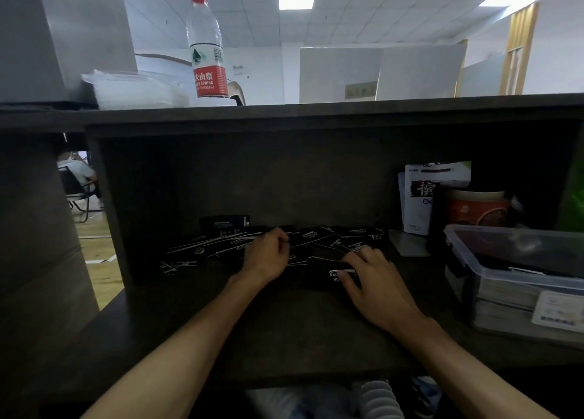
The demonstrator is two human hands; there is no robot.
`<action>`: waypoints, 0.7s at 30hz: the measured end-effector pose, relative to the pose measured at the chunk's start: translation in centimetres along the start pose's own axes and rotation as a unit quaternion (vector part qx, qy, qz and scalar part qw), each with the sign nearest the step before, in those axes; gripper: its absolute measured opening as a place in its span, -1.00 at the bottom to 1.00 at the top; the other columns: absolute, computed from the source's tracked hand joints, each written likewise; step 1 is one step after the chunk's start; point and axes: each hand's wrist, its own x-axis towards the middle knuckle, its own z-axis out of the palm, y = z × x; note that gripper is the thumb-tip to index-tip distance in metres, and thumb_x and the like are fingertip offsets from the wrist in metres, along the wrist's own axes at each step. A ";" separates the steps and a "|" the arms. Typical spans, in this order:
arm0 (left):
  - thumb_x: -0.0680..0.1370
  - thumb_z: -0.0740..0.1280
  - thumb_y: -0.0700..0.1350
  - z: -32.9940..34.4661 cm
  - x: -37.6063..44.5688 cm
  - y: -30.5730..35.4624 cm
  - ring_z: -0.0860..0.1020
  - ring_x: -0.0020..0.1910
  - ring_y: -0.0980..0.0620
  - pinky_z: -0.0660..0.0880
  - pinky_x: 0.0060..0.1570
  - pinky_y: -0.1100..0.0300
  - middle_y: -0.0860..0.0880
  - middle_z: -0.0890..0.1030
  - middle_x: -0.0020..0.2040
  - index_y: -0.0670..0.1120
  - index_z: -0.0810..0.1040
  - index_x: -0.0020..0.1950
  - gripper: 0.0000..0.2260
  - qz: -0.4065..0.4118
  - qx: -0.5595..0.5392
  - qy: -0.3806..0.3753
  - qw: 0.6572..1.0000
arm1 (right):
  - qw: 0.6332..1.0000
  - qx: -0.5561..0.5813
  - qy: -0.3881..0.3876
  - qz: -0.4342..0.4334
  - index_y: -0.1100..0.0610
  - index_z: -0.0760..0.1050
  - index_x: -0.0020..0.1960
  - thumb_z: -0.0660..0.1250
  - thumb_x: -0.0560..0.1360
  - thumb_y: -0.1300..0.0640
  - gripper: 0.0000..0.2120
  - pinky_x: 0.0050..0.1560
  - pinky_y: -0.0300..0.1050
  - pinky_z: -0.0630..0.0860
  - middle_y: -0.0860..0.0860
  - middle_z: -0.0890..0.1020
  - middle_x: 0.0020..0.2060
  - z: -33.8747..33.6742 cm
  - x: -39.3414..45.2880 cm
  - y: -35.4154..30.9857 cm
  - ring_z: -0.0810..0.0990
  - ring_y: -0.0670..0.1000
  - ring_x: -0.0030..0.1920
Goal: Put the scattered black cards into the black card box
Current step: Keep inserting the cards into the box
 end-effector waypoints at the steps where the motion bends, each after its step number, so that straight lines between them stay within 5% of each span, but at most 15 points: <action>1: 0.61 0.27 0.01 -0.2 0.2 -1.0 0.51 0.25 -0.04 0.40 0.27 0.03 -0.05 0.56 0.26 -0.01 0.47 0.32 -0.71 0.007 0.107 -0.009 0.994 | 1.000 -0.004 -0.001 0.003 -0.12 0.41 0.25 0.15 0.60 -0.18 -0.72 0.13 -0.08 0.44 -0.09 0.42 0.12 0.0 0.0 0.0 0.37 -0.10 0.13; 5: 0.55 0.35 0.09 0.4 0.4 -3.1 0.45 0.34 -0.03 0.28 0.38 -0.03 0.00 0.53 0.31 0.01 0.40 0.42 -0.53 0.020 0.151 -0.033 0.988 | 1.000 -0.009 0.001 0.004 -0.12 0.42 0.26 0.15 0.59 -0.18 -0.70 0.11 -0.09 0.43 -0.08 0.43 0.12 0.2 0.1 0.1 0.35 -0.11 0.10; 9: 0.55 0.37 0.03 0.7 0.0 -3.2 0.49 0.28 -0.01 0.35 0.34 0.00 0.01 0.54 0.25 0.00 0.42 0.40 -0.56 0.071 0.124 0.009 0.990 | 1.000 -0.006 0.001 0.006 -0.11 0.42 0.27 0.16 0.59 -0.17 -0.69 0.09 -0.11 0.42 -0.08 0.45 0.13 0.1 0.0 0.0 0.36 -0.11 0.12; 11: 0.58 0.32 0.03 0.6 -0.5 -3.1 0.46 0.31 -0.02 0.37 0.33 0.02 -0.01 0.49 0.32 0.00 0.47 0.38 -0.63 0.101 0.171 -0.002 0.980 | 1.000 -0.004 0.000 0.008 -0.11 0.42 0.29 0.16 0.59 -0.17 -0.69 0.09 -0.12 0.42 -0.08 0.46 0.14 0.1 0.1 0.0 0.36 -0.11 0.12; 15: 0.59 0.25 0.14 0.5 -1.5 -2.4 0.50 0.21 0.00 0.35 0.24 0.03 0.02 0.60 0.15 0.07 0.58 0.18 -0.74 0.150 0.263 0.010 0.953 | 1.000 -0.006 -0.001 0.010 -0.11 0.42 0.29 0.15 0.60 -0.17 -0.68 0.11 -0.11 0.42 -0.08 0.47 0.14 0.0 0.1 -0.1 0.37 -0.09 0.13; 21: 0.50 0.32 0.25 1.0 -1.3 -2.4 0.39 0.35 -0.07 0.27 0.35 0.00 -0.07 0.45 0.34 0.01 0.43 0.39 -0.46 0.070 0.239 -0.006 0.969 | 1.000 -0.004 0.009 -0.001 -0.11 0.44 0.24 0.16 0.59 -0.17 -0.71 0.06 -0.14 0.42 -0.10 0.48 0.11 -0.2 -0.2 -0.1 0.36 -0.12 0.09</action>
